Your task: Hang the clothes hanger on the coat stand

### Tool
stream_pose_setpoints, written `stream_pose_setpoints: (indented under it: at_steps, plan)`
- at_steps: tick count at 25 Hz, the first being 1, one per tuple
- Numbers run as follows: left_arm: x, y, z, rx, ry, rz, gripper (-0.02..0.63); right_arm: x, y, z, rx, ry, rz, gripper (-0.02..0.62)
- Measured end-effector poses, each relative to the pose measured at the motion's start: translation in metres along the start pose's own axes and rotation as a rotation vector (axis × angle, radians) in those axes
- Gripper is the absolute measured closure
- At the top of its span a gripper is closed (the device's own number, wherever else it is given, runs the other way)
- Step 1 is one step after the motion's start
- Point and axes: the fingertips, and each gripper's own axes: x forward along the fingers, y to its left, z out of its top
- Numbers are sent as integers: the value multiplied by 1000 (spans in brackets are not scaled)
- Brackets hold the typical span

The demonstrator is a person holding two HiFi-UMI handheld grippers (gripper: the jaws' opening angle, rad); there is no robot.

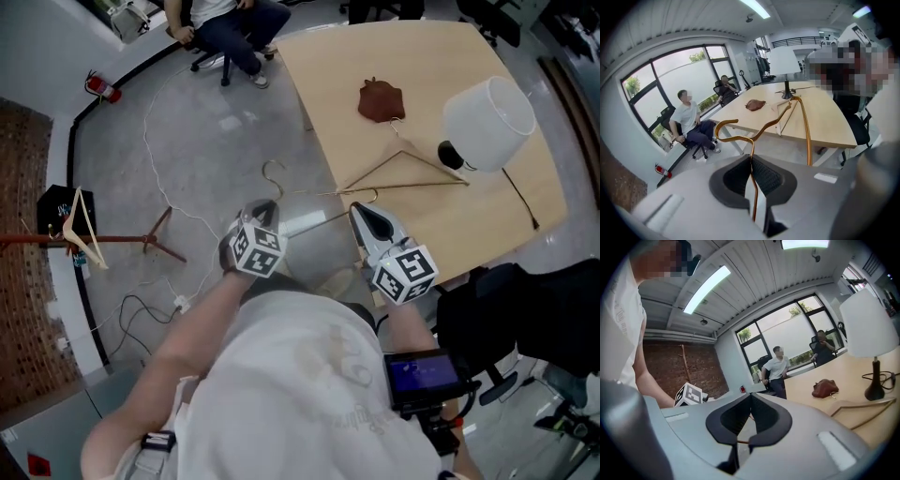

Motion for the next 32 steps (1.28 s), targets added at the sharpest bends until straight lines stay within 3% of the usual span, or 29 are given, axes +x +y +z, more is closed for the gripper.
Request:
stream_pose_setpoints:
  at_steps: [9,17,24,29,32]
  plan:
    - [-44,77,-92,-112,1,96,592,87,84,-15,-53,68,115,581]
    - [-90,136,-157,-164,6,170,592,151,162,-22,-85,108,203,581]
    - [-135,207,-260,-291,66,324,591,245,257,-49,-130,148,411,581]
    - [-137,191,-343,-335,105,424,591,267,281,-130,-130,165,516,581]
    - [-164,209,-363,-399,130,479,591,296,313,-125,-144,199,580,581]
